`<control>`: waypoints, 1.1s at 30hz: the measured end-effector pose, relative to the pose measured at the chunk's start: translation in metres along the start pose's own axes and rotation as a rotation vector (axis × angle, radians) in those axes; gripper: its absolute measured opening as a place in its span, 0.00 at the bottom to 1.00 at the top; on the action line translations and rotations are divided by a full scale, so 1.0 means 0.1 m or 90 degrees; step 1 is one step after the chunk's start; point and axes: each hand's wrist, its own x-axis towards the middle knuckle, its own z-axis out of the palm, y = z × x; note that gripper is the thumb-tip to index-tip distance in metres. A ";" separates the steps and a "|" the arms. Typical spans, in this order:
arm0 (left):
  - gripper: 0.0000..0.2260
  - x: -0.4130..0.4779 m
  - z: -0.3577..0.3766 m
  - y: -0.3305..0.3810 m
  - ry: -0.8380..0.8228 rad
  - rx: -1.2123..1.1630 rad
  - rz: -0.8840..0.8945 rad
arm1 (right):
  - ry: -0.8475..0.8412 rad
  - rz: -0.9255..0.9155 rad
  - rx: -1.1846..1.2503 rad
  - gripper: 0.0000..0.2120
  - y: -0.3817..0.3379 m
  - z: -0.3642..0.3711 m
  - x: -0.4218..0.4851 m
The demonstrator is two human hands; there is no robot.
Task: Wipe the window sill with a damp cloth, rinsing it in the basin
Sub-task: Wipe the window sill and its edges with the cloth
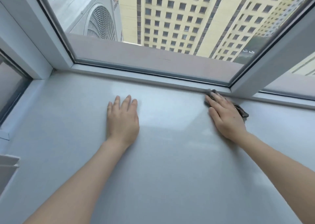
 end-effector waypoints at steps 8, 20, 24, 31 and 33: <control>0.20 -0.02 0.05 0.09 0.041 -0.087 0.073 | -0.033 -0.101 -0.015 0.25 -1.06 0.37 0.22; 0.24 -0.33 0.08 0.32 0.078 -0.088 0.148 | -0.010 0.050 -0.021 0.28 0.05 0.07 -0.59; 0.23 -0.59 0.06 0.34 0.062 -0.091 0.172 | -0.093 -0.255 -0.041 0.23 -0.41 0.07 -1.97; 0.21 -0.84 0.07 0.35 0.083 -0.091 0.158 | -0.136 -0.316 -0.072 0.27 0.15 -0.12 -1.08; 0.21 -0.82 0.06 0.36 0.100 -0.092 0.151 | -0.051 0.011 -0.053 0.34 0.09 -0.07 -0.47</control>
